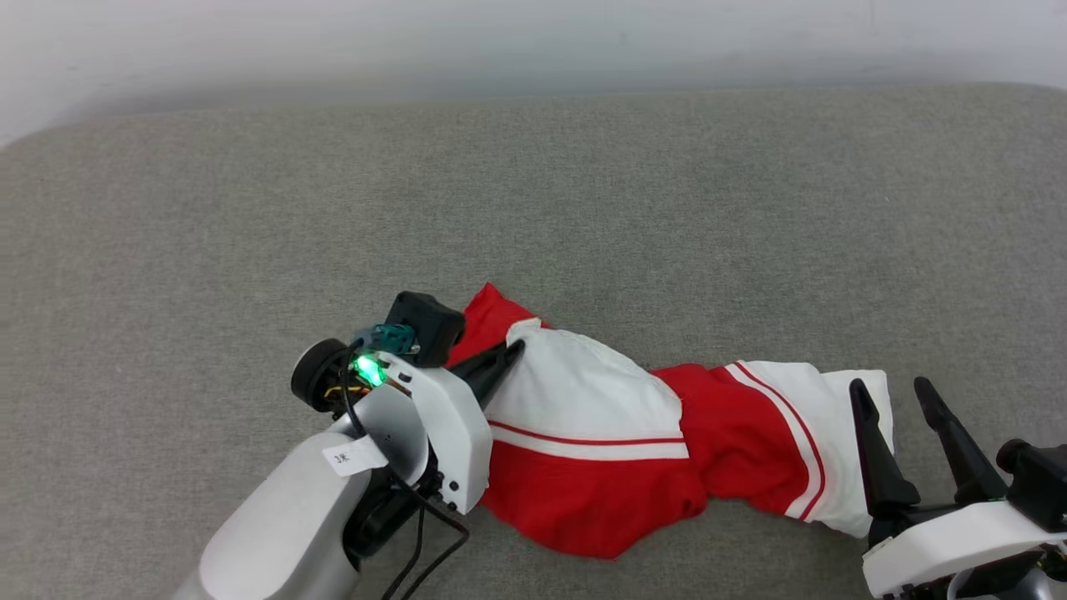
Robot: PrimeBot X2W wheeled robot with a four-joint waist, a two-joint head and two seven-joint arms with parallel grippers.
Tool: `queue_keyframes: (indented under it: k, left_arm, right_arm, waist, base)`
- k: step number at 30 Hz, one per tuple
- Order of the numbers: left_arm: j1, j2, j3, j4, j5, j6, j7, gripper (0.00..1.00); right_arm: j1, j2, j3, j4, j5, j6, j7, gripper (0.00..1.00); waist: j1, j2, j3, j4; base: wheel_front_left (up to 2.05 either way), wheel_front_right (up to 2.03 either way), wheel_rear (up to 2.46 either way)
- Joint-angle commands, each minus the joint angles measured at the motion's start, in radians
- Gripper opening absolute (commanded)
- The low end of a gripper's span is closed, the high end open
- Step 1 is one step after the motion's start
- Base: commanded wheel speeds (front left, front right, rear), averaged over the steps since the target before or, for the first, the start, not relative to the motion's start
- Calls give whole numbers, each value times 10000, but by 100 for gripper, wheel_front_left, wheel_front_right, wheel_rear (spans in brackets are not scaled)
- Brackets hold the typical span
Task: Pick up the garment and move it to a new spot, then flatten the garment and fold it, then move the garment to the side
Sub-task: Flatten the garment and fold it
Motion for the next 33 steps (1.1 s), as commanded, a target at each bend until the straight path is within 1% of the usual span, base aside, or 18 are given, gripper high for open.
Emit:
queue_keyframes:
  k: [1, 5, 9, 14, 18, 20, 23, 29, 30, 31, 32, 33]
  left_arm:
    - [-55, 57, 92, -149, 98, 32, -234, 0]
    - [343, 330, 512, -544, 125, 457, -741, 0]
    - [999, 718, 1074, -918, -8, 1084, -1018, 0]
    - [2356, 1196, 1805, -1061, -419, 1926, -1184, 0]
    - [3455, 1318, 2195, -962, -849, 2365, -1245, 0]
    - [3953, 1318, 2272, -764, -1053, 2467, -1217, 0]
    - [4507, 1184, 2325, -277, -1391, 2471, -1266, 0]
    - [4894, 786, 2183, 719, -1772, 2201, -1387, 0]
    - [4863, 736, 2147, 804, -1752, 2170, -1463, 13]
    - [4807, 686, 2130, 856, -1727, 2130, -1554, 82]
    - [4807, 686, 2130, 856, -1727, 2130, -1554, 82]
    - [4732, 642, 2125, 881, -1664, 2118, -1694, 100]
  right_arm:
    - [-90, 11, -67, 28, -18, -7, -13, 100]
    - [-23, 11, -235, 59, -70, -7, 84, 100]
    - [76, 10, -355, 40, -74, -7, 198, 100]
    - [212, 11, -435, 50, -16, -7, 324, 100]
    - [292, 11, -472, 15, 25, -7, 410, 100]
    - [309, 10, -498, -29, -2, -7, 435, 100]
    - [315, 10, -524, -75, -50, -7, 529, 100]
    - [395, 10, -581, -89, -72, -7, 676, 100]
    - [414, 12, -590, -88, -72, -7, 700, 100]
    - [440, 12, -597, -89, -73, -7, 719, 100]
    - [440, 12, -597, -89, -73, -7, 719, 100]
    - [471, 12, -604, -100, -75, -7, 754, 100]
  waist:
    - [-1, -1, -148, 189]
    - [-1, -1, -385, 523]
    - [-1, -1, -604, 845]
    - [-1, -1, -854, 1172]
    - [-1, -1, -939, 1331]
    - [-1, -1, -954, 1387]
    - [-1, -1, -982, 1414]
    - [-1, -1, -1194, 1415]
    - [-1, -1, -1250, 1408]
    - [-1, -1, -1315, 1400]
    - [-1, -1, -1315, 1400]
    - [-1, -1, -1372, 1392]
  base:
    - [0, 0, 0]
    - [0, 0, 0]
    - [0, 0, 0]
    - [0, 0, 0]
    - [0, 0, 0]
    - [0, 0, 0]
    - [0, 0, 0]
    - [0, 0, 0]
    - [0, 0, 0]
    - [0, 0, 0]
    - [0, 0, 0]
    - [0, 0, 0]
